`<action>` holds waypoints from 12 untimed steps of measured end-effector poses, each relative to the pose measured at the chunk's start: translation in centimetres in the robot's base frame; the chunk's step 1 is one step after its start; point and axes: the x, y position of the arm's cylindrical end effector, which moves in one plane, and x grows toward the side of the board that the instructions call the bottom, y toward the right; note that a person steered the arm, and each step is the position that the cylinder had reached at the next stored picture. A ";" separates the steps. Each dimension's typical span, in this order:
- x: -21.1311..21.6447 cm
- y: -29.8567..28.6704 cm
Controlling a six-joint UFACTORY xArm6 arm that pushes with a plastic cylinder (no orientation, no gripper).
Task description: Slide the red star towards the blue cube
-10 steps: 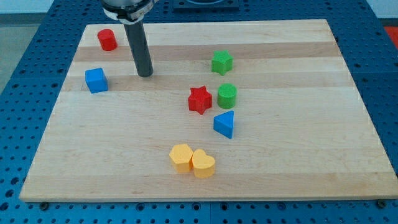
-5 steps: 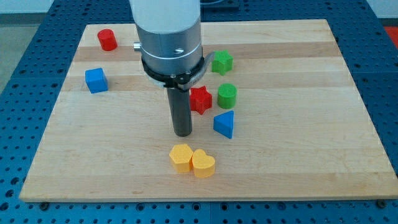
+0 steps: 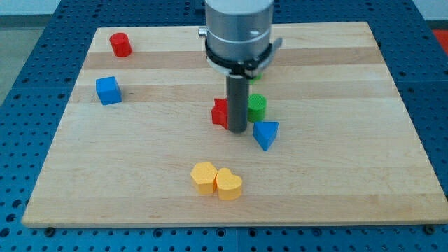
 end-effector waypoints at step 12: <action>-7.2 -7.6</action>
